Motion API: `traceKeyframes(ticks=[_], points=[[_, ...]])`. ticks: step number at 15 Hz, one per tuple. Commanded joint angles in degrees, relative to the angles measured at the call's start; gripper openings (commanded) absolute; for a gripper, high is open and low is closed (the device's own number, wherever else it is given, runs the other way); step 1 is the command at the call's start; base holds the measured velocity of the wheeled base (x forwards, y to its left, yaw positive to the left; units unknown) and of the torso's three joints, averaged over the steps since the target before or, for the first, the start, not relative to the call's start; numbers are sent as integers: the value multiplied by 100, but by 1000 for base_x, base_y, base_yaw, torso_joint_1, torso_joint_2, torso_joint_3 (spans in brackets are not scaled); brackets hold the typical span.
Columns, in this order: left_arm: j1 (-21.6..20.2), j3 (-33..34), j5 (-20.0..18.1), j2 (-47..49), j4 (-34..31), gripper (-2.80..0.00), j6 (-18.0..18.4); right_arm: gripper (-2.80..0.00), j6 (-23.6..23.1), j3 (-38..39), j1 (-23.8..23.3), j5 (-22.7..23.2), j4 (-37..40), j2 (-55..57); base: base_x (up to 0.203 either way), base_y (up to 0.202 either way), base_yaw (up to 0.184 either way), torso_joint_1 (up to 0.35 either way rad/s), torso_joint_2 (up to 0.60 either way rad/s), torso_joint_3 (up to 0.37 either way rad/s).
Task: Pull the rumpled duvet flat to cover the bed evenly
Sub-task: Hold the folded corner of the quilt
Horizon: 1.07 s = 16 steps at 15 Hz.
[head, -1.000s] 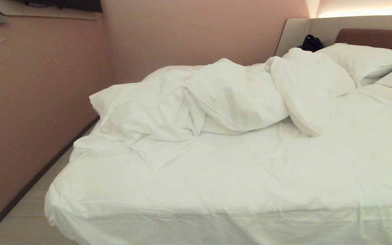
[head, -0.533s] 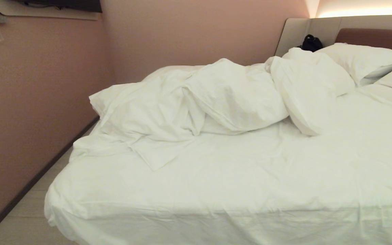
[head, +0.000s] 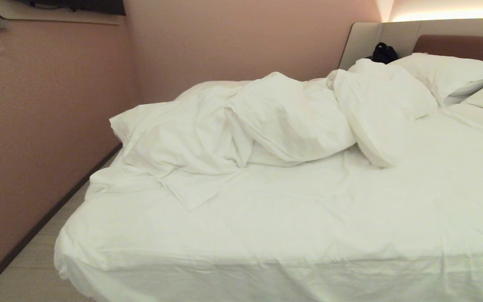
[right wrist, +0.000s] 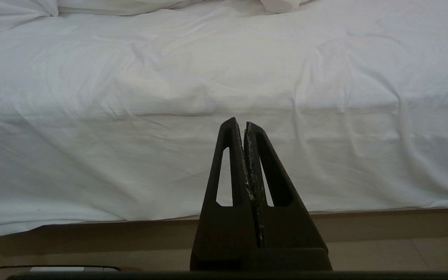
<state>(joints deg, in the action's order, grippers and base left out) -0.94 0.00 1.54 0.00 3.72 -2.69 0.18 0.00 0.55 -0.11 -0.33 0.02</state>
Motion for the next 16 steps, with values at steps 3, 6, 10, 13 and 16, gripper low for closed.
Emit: traceKeyframes(ticks=[3,6,10,13,16], points=[[-3,-381,-66,44,-175,-280,-26,-280,-1,0,-2,2,-2,-2,0,0,0,0,0,0],[-3,-943,-94,712,-393,-280,-206,-280,-1,0,-2,2,-2,-2,0,0,0,0,0,0],[2,-1809,-100,2382,-322,-280,-884,-280,-1,0,-2,2,-2,-2,0,0,0,0,0,0],[-1,-2539,-93,4085,164,-280,-1245,-280,-1,0,3,2,-2,-2,0,0,0,0,0,0],[-3,-3559,-113,5761,622,-280,-1426,-280,-1,0,6,2,-2,-2,0,0,0,0,0,0]])
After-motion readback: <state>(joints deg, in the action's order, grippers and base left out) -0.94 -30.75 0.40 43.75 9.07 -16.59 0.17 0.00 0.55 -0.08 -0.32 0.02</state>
